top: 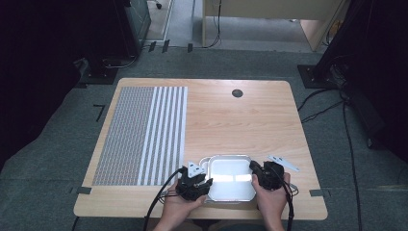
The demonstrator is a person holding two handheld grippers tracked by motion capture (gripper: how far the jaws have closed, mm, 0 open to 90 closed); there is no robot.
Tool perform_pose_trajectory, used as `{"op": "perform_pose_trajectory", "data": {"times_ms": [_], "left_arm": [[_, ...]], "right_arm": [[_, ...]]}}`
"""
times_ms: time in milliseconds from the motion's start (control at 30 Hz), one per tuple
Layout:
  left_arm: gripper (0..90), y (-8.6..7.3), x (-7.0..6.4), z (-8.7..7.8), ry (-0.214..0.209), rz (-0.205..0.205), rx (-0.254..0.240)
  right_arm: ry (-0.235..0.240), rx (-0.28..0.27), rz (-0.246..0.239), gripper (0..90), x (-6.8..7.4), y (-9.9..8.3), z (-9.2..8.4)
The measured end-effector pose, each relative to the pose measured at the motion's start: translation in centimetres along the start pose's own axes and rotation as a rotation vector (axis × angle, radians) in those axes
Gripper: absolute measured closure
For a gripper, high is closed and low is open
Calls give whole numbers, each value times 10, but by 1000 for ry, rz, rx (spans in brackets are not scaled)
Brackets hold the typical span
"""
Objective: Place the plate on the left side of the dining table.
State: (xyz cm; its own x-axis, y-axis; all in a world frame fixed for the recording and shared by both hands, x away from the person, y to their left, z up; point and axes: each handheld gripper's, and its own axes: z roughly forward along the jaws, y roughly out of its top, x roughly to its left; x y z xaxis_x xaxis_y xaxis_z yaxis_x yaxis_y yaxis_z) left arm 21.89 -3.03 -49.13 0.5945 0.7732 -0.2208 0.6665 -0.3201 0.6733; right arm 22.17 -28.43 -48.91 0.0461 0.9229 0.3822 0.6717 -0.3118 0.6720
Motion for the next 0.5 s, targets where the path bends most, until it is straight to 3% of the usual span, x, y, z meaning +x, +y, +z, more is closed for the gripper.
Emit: {"op": "perform_pose_trajectory", "data": {"times_ms": [233, 433, 500], "left_arm": [[627, -5, -8, 5, 32, 12, 10], [612, -7, -14, 5, 53, 3, 4], [618, -8, -14, 5, 53, 6, 2]], "right_arm": [[-4, -10, -14, 879, 1, -1, 0], [-52, -11, -127, 855, 9, -3, 1], [-61, -12, -139, 862, 10, -4, 1]]}}
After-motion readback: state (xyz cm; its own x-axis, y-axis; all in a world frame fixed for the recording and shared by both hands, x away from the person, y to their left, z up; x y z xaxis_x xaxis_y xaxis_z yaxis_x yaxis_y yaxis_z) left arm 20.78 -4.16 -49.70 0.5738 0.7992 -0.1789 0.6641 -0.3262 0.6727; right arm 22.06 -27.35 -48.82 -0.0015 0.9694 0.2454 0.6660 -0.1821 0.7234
